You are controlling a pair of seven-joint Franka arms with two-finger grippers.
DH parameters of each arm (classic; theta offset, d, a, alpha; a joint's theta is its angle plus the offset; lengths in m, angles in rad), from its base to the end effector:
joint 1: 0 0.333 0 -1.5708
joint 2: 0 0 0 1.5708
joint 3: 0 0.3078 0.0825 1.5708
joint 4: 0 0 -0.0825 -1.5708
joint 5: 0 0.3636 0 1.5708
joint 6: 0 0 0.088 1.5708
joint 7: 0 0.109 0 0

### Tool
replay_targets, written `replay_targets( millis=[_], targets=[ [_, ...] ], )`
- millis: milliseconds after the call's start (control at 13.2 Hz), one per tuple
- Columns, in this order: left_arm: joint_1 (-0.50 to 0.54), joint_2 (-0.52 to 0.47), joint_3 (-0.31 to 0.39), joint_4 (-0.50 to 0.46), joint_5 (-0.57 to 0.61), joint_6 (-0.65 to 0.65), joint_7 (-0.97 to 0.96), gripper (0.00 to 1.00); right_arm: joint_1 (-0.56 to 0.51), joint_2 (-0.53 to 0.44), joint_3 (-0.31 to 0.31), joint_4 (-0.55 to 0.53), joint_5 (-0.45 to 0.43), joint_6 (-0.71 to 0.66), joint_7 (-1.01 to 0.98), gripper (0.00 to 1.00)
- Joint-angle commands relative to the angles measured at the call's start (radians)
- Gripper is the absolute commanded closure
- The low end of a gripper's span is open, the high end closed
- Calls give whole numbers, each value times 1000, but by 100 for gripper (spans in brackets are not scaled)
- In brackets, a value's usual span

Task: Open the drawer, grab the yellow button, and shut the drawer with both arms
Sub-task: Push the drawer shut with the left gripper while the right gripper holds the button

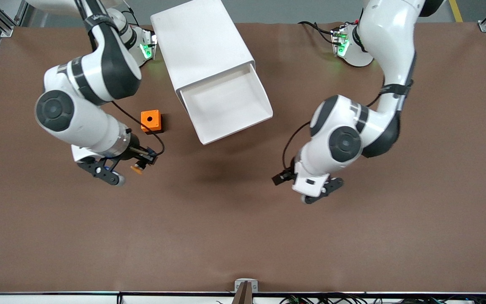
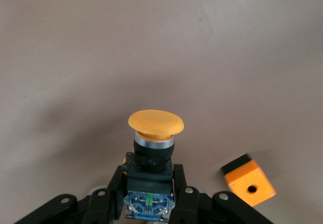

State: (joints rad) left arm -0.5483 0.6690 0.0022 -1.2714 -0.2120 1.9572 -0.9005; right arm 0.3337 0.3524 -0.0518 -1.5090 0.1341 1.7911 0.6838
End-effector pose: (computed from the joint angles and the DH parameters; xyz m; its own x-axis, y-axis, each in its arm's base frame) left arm 0.6033 -0.3838 0.3628 0.9020 0.4058 -0.1471 0.4242 -0.8964 0.1281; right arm 0.6064 0.1921 0.4542 0.9016 -0.4142 -0.1249 -0.4218 -0.9058 -0.0406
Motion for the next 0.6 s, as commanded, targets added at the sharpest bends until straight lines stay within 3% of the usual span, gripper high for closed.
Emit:
replay_targets(
  millis=[0, 528],
  targets=[
    [-59, -5, 7, -6, 25, 20, -4, 0, -94, 3, 20, -20, 5, 17, -143, 99],
    [-215, -25, -2, -19, 57, -92, -241, 0, -278, 55, 23, -174, 16, 224, -564, 99]
  ],
)
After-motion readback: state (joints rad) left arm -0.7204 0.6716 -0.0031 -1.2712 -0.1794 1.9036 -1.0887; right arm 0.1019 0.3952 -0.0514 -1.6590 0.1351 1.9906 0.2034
